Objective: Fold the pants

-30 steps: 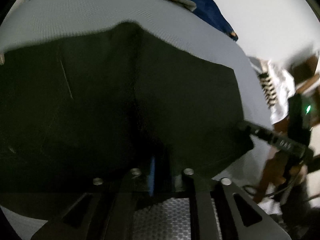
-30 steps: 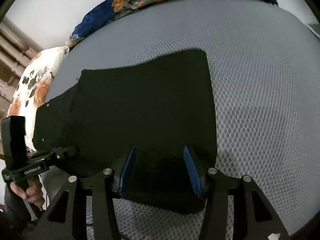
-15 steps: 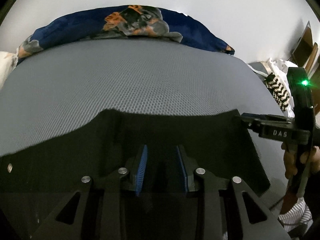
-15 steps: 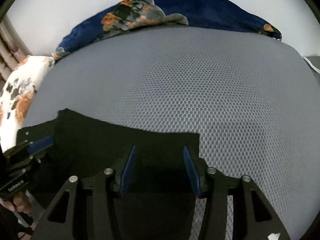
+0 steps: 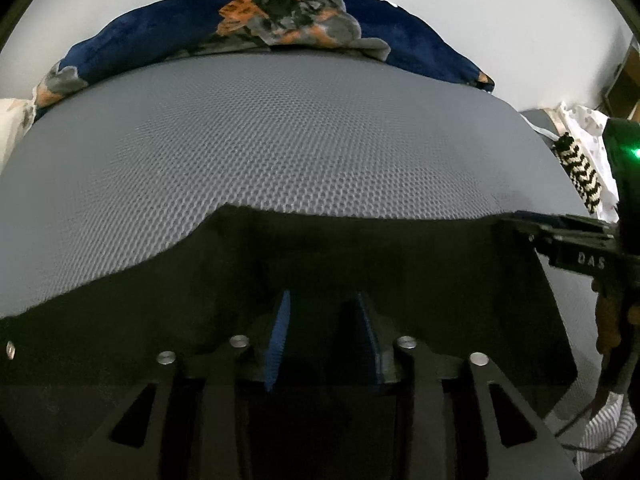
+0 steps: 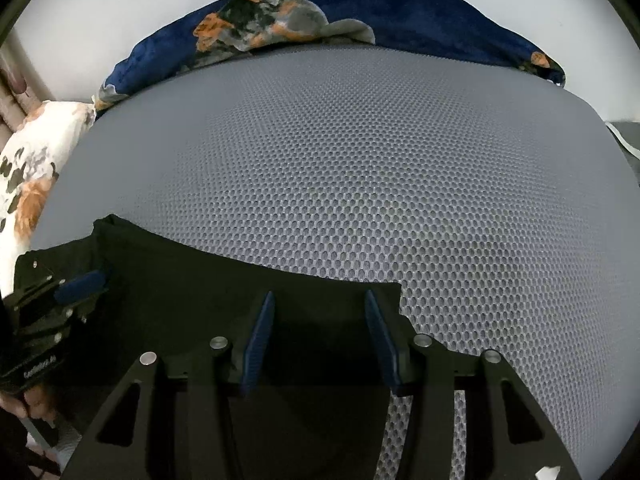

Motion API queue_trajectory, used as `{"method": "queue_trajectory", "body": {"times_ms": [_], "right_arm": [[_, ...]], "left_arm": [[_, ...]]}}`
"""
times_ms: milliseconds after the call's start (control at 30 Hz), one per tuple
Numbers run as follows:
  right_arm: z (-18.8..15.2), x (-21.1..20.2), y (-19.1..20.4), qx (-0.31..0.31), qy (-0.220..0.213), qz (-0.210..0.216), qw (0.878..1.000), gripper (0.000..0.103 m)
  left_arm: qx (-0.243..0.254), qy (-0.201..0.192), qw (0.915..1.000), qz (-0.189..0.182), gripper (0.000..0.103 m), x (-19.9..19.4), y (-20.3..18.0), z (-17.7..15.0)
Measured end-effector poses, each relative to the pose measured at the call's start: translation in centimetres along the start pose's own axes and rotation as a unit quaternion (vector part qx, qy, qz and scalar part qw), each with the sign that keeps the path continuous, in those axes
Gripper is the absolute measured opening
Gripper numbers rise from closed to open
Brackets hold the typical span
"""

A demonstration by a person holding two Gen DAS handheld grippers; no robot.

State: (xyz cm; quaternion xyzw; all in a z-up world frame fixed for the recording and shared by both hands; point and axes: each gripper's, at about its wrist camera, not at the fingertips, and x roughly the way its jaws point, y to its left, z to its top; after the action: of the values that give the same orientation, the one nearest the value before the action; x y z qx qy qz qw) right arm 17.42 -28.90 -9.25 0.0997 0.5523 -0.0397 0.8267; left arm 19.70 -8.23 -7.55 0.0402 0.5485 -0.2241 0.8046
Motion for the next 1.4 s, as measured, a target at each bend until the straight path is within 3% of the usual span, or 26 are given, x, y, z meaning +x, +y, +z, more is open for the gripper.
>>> {"method": "queue_trajectory", "body": {"times_ms": [433, 633, 800, 1033, 1200, 1400], "right_arm": [[-3.1, -4.7, 2.6, -0.022, -0.021, 0.025, 0.999, 0.046], [-6.4, -5.0, 4.0, -0.027, 0.01, 0.046, 0.999, 0.046], [-9.0, -4.1, 4.9, -0.024, 0.037, 0.057, 0.997, 0.046], [-10.3, -2.8, 8.6, -0.046, 0.059, 0.079, 0.994, 0.046], [-10.0, -1.8, 12.6, -0.078, 0.068, 0.096, 0.99, 0.047], [-9.0, -0.7, 17.6, -0.12, 0.083, 0.119, 0.982, 0.048]], "left_arm": [[0.013, 0.02, 0.9997, -0.009, 0.042, -4.2, -1.0, -7.3], [-0.001, 0.024, 0.9997, -0.006, 0.043, -5.3, -0.1, -8.8], [-0.028, -0.01, 0.9996, 0.0, 0.05, -8.7, 2.0, -8.4], [-0.065, -0.065, 0.9945, 0.05, 0.057, -14.7, 8.2, -8.6], [-0.115, -0.083, 0.9854, 0.093, 0.059, -17.5, 14.2, -9.9], [-0.184, -0.085, 0.9747, 0.093, 0.059, -18.3, 21.0, -11.2]]}}
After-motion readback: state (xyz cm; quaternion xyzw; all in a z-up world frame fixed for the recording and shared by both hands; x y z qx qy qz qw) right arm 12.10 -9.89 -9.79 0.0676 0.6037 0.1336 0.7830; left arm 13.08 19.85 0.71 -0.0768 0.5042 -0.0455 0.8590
